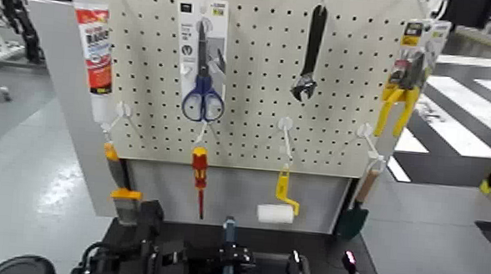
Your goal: Place the crate on the table.
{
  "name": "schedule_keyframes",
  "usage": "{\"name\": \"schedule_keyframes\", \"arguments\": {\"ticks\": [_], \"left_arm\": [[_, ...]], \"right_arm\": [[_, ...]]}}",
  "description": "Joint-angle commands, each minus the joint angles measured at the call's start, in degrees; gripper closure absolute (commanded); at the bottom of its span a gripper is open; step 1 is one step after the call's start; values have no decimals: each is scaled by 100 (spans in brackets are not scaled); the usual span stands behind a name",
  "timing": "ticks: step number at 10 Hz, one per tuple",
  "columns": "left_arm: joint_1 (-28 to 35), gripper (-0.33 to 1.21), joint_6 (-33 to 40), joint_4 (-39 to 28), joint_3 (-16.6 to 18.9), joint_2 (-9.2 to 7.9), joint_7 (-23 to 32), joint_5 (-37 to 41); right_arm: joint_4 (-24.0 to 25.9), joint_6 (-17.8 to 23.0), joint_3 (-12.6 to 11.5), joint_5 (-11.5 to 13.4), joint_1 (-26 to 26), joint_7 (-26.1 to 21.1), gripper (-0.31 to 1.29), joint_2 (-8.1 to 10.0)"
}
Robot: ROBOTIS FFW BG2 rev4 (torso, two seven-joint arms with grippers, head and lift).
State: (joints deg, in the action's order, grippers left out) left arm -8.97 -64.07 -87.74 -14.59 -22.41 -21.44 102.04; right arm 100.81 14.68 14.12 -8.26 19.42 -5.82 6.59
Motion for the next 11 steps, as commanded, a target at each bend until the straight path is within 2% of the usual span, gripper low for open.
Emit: {"name": "schedule_keyframes", "arguments": {"ticks": [1, 5, 11], "left_arm": [[-8, 116, 0, 3, 0, 0, 0, 0], [-35, 116, 9, 29, 18, -27, 0, 0], [-412, 116, -35, 354, -70, -282, 44, 0]], "right_arm": [[0, 0, 3, 0, 0, 1, 15, 0], [0, 0, 3, 0, 0, -7, 15, 0], [-9, 26, 3, 9, 9, -7, 15, -18]]}}
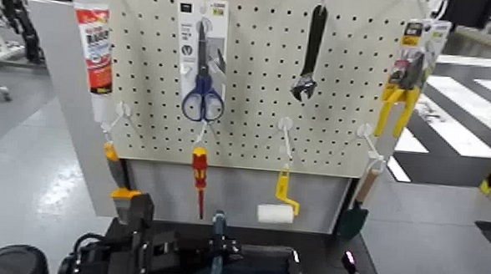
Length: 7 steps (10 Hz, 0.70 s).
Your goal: Place the crate on the table.
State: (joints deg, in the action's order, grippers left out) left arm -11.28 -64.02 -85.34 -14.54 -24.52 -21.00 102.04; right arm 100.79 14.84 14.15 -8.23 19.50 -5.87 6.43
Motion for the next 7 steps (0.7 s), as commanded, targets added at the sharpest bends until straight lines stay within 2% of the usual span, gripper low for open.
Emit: {"name": "schedule_keyframes", "arguments": {"ticks": [1, 5, 7], "left_arm": [[-305, 116, -49, 185, -172, -114, 0, 0], [-788, 116, -128, 703, -524, -193, -194, 0], [-929, 116, -128, 923, -629, -158, -308, -9]], "right_arm": [[-7, 10, 0, -4, 1, -2, 15, -2], [-16, 37, 9, -4, -8, 7, 15, -10], [-25, 45, 18, -4, -8, 7, 15, -10]]}}
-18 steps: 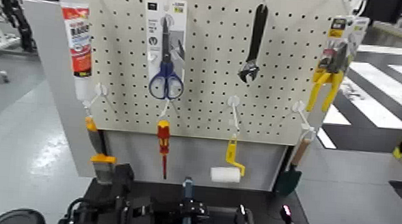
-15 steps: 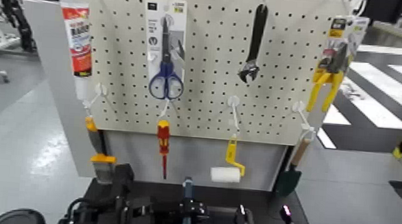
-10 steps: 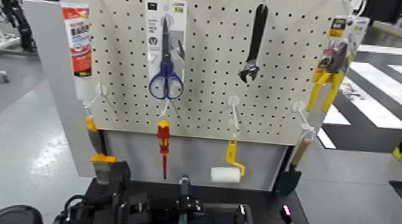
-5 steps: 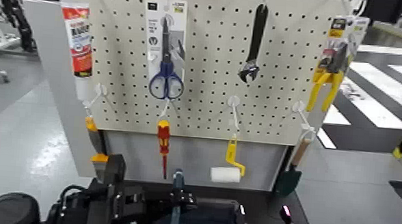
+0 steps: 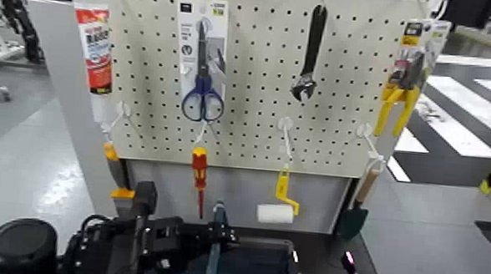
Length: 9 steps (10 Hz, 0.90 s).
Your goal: Place the crate on the table.
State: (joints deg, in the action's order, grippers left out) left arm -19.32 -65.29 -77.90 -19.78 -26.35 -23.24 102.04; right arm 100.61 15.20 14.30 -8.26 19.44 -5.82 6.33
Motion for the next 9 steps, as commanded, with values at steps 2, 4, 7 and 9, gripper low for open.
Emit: {"name": "schedule_keyframes", "arguments": {"ticks": [2, 4, 7, 9], "left_arm": [[-283, 116, 96, 346, -210, 77, -453, -281], [-397, 116, 131, 513, -289, 139, -655, -430], [-555, 116, 192, 803, -430, 191, -936, -632], [-643, 116, 228, 961, -483, 209, -1095, -764]], "right_arm": [[-15, 19, 12, -9, -2, 2, 15, 0], [-23, 36, 21, -26, -11, 2, 15, 0], [-41, 45, 38, -35, -19, 2, 15, 0], [-59, 62, 47, -44, -37, 2, 15, 0]]}}
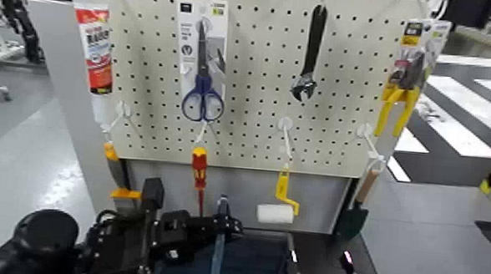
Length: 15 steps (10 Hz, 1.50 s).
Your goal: Place the crate on the table.
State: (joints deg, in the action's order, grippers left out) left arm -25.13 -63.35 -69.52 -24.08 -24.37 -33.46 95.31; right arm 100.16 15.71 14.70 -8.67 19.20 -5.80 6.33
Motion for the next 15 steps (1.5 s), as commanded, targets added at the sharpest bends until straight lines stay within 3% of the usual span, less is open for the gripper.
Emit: {"name": "schedule_keyframes", "arguments": {"ticks": [1, 15], "left_arm": [[-89, 116, 60, 193, -97, 29, -161, -135], [-581, 111, 385, 870, -633, 73, -1013, -777]], "right_arm": [[-23, 20, 7, -12, -12, 0, 15, 0], [-85, 82, 42, -56, -65, 17, 15, 18]]}}
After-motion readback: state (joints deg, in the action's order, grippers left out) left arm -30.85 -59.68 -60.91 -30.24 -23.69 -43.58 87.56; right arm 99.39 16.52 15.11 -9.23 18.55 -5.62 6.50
